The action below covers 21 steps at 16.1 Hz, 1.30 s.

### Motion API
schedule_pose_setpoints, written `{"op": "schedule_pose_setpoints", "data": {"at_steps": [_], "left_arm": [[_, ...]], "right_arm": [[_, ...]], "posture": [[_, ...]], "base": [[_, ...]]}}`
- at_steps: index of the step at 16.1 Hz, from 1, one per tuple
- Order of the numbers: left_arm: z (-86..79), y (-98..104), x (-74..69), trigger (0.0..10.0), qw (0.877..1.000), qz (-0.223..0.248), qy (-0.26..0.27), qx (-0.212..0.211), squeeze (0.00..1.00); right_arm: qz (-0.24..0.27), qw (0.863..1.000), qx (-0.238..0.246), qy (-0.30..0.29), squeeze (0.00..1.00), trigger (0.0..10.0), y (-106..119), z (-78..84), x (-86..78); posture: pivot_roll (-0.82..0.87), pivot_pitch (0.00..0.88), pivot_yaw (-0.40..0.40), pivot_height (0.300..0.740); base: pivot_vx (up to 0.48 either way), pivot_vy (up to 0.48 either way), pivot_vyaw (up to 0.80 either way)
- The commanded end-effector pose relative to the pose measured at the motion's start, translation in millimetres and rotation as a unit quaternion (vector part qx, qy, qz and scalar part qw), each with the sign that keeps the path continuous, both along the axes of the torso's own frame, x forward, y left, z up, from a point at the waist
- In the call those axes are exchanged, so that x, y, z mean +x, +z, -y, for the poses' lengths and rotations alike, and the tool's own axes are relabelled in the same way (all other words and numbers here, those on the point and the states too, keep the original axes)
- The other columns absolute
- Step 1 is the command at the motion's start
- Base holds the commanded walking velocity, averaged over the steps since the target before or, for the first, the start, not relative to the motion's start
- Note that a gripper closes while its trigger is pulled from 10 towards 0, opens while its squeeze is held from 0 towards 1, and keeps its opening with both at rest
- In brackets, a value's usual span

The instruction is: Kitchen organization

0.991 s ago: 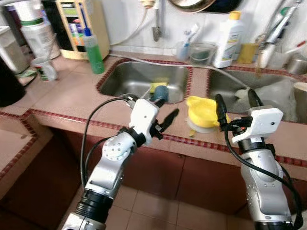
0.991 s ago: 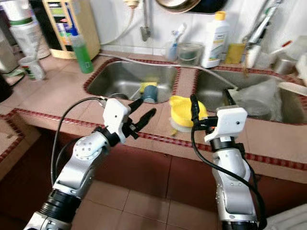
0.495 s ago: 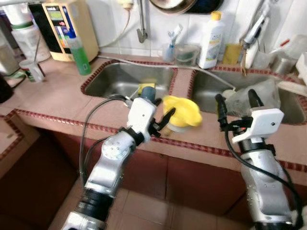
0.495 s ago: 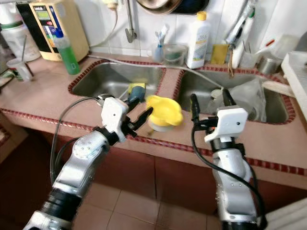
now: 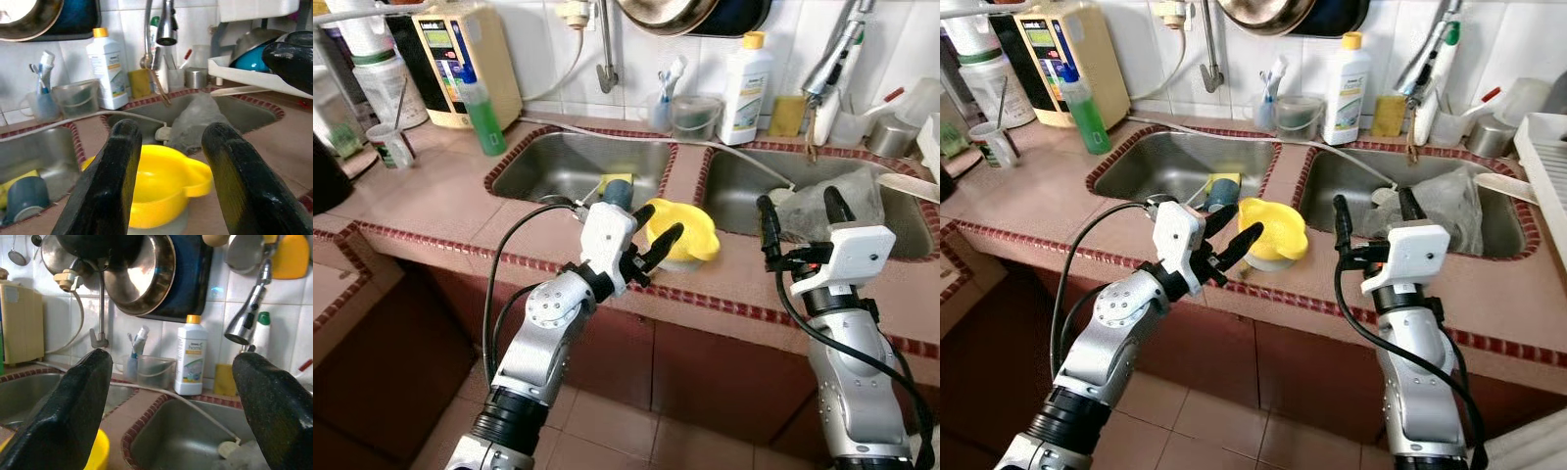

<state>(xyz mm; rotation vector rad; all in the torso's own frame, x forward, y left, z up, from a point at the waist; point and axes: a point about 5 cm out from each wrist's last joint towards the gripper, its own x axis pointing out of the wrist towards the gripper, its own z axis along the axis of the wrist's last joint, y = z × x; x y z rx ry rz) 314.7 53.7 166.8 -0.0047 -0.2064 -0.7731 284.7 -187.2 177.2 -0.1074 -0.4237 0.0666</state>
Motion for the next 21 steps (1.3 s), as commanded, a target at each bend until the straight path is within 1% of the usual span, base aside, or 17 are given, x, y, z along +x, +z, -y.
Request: {"op": "schedule_pose_setpoints", "data": {"at_steps": [1, 4, 9, 10, 12, 14, 15, 16, 17, 19, 20, 21], "left_arm": [[-2.8, 3.7, 1.1, 10.0, 1.0, 0.003, -0.002, 0.0, 0.0], [-2.8, 4.1, 0.8, 10.0, 1.0, 0.004, -0.004, -0.001, 0.0], [-4.9, 6.8, 0.1, 10.0, 1.0, 0.009, 0.002, -0.016, 0.0], [-6.8, 8.2, 0.4, 10.0, 1.0, 0.015, 0.006, -0.015, 0.0], [-7.4, 7.1, 0.5, 10.0, 1.0, 0.011, 0.006, -0.012, 0.0], [-8.4, 4.9, -0.2, 10.0, 1.0, 0.003, 0.003, 0.002, 0.0], [-8.2, 3.2, -3.3, 10.0, 0.999, 0.013, -0.012, 0.028, 0.0], [-7.4, 0.1, -5.4, 10.0, 0.999, 0.011, -0.023, 0.047, 0.0], [-6.0, -3.9, -7.8, 10.0, 0.997, -0.008, -0.036, 0.065, 0.0], [-3.8, -4.8, -10.4, 10.0, 0.995, -0.015, -0.045, 0.087, 0.0], [-3.6, -5.4, -10.7, 10.0, 0.994, -0.031, -0.045, 0.094, 0.0], [-3.5, -3.6, -10.7, 10.0, 0.994, -0.05, -0.043, 0.091, 0.0]], "right_arm": [[0.004, 1.0, 0.003, 0.001, 0.0, 10.0, 2.2, -1.3, 0.1], [0.003, 1.0, 0.003, 0.001, 0.0, 10.0, 2.1, -0.9, 0.1], [0.002, 1.0, -0.001, 0.001, 0.0, 10.0, 2.8, 1.4, 1.5], [0.001, 1.0, -0.002, 0.002, 0.0, 10.0, 2.9, 1.3, 1.7], [-0.001, 1.0, -0.002, 0.004, 0.0, 10.0, 2.1, 1.4, 1.5], [-0.021, 1.0, 0.008, -0.004, 0.0, 10.0, -2.3, 5.3, 1.5], [-0.043, 0.999, 0.012, -0.017, 0.0, 10.0, -5.4, 12.0, 3.6], [-0.057, 0.998, 0.011, -0.028, 0.0, 10.0, -6.7, 17.1, 5.5], [-0.085, 0.995, 0.021, -0.041, 0.0, 10.0, -7.3, 26.2, 10.7], [-0.107, 0.994, 0.023, -0.022, 0.0, 10.0, -3.6, 29.9, 16.2], [-0.126, 0.992, 0.021, -0.016, 0.0, 10.0, -3.0, 31.5, 19.6], [-0.141, 0.99, 0.012, -0.002, 0.0, 10.0, -0.5, 32.6, 22.7]], "posture": [[-0.11, 0.017, 0.069, 0.74], [-0.11, 0.02, 0.068, 0.74], [-0.11, 0.028, 0.065, 0.74], [-0.11, 0.03, 0.065, 0.74], [-0.11, 0.031, 0.064, 0.74], [-0.11, 0.034, 0.063, 0.74], [-0.11, 0.038, 0.063, 0.74], [-0.11, 0.041, 0.063, 0.74], [-0.11, 0.046, 0.063, 0.74], [-0.11, 0.054, 0.06, 0.74], [-0.11, 0.057, 0.059, 0.74], [-0.11, 0.062, 0.053, 0.74]], "base": [[0.334, 0.0, 0.0], [0.332, 0.0, 0.0], [0.0, 0.0, 0.0], [0.0, 0.0, 0.0], [0.0, 0.0, 0.0], [0.0, 0.0, 0.0], [0.0, 0.0, 0.0], [0.0, 0.0, 0.0], [0.0, 0.0, 0.0], [0.0, 0.0, 0.0], [0.0, 0.0, 0.0], [0.0, 0.0, 0.0]]}}
